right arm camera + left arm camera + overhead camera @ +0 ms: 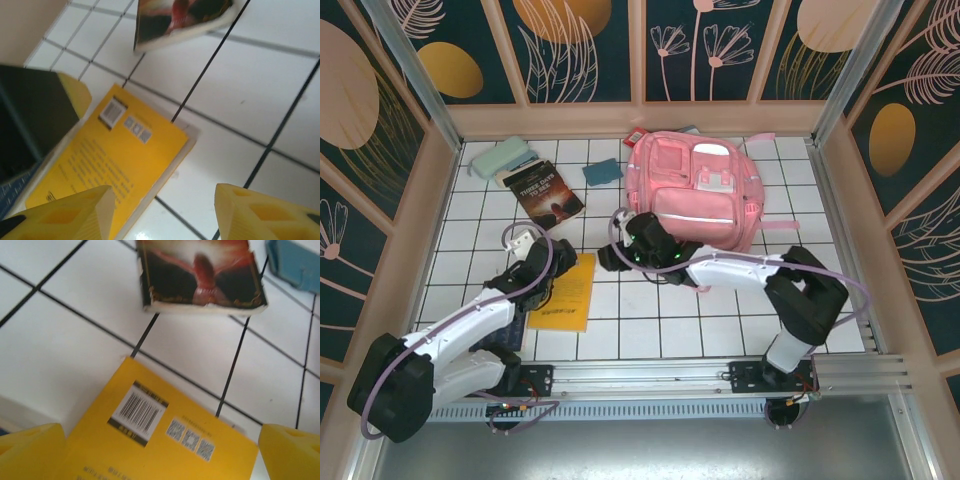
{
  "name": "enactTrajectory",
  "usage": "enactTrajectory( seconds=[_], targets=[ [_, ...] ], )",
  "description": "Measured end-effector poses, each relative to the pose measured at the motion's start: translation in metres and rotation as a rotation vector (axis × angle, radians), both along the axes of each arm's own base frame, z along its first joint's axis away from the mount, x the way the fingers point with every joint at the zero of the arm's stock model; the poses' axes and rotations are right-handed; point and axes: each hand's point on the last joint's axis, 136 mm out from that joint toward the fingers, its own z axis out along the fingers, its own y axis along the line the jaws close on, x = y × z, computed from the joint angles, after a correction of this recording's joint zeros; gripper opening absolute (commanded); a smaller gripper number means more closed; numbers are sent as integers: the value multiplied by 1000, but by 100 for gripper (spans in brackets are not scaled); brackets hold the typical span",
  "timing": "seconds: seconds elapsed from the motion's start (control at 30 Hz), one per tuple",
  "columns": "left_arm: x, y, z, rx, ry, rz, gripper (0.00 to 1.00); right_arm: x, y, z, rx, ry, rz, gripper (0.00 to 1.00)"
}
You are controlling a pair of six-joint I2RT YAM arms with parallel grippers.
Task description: Pack the student bag
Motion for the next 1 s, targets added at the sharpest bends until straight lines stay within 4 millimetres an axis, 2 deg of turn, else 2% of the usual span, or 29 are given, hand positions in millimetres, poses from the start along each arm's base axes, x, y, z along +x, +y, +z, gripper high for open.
enactTrajectory(
  seconds=[0.13,0.27,0.5,0.63,0.9,0.97,1.0],
  targets=[
    [-11,1,-17,-34,43,16,98,-25,12,-34,-61,42,60,56],
    [-27,5,-41,-65,107,41,99,-34,14,-44,-72,58,70,56],
    [-24,3,-53,-84,123,63,99,-31,11,-47,-70,54,50,56],
    [-22,0,-59,-73,137,52,92,-30,5,-53,-82,57,33,56],
    [-10,-8,-59,-86,105,22,92,-8,-28,-60,-84,99,-92,56],
    [-7,-11,-58,-99,95,12,91,-3,-37,-63,-82,116,-121,54],
    [-5,-13,-57,-109,87,7,91,-3,-39,-65,-81,129,-127,49]
  ],
)
